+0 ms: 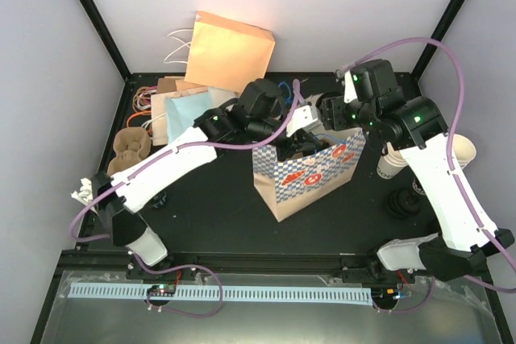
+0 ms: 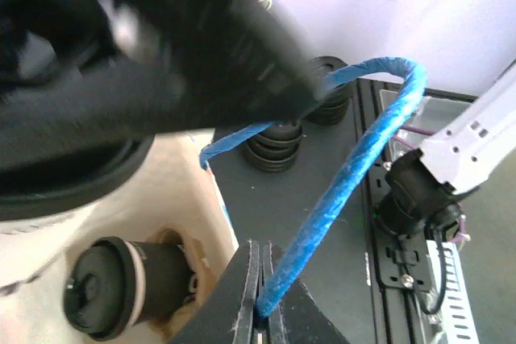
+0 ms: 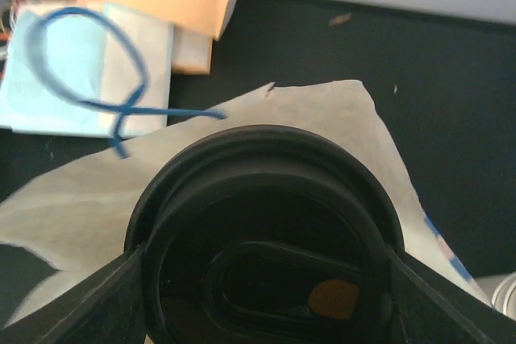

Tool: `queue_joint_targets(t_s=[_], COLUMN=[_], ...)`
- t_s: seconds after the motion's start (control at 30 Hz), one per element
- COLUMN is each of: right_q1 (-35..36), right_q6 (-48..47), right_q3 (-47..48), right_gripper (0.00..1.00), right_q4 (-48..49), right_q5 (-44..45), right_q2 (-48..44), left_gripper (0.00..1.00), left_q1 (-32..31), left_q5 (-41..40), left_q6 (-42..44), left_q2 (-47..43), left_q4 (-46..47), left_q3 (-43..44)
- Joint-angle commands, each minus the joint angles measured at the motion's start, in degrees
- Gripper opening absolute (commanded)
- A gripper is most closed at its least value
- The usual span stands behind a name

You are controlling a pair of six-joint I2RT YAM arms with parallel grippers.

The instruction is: Pack the takeout coffee

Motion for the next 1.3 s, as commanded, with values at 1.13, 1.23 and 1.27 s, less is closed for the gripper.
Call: queue_joint_targets(t_s=[1.13, 1.23, 1.27], right_q1=[4.92, 5.02, 5.06], right_q6=[-0.32, -0.45, -0.44], right_q3=[-22.35, -22.92, -23.10], right_gripper=[0.70, 0.70, 0.70], right_q4=[-6.61, -6.51, -6.47], right_q5=[-12.94, -13.01, -12.93], right_q2=[-14.95, -15.56, -15.67], left_gripper=[0.85, 0.84, 0.84], left_q1=[-1.42, 0.09, 0.27], left_q5=[-27.07, -29.91, -30.75], left_q6=[-7.09, -8.89, -9.13], left_q2=[-16.20, -11.02, -9.25], left_q4=[-8.97, -17.65, -19.50], left_q3=[-5.94, -0.48, 0.65])
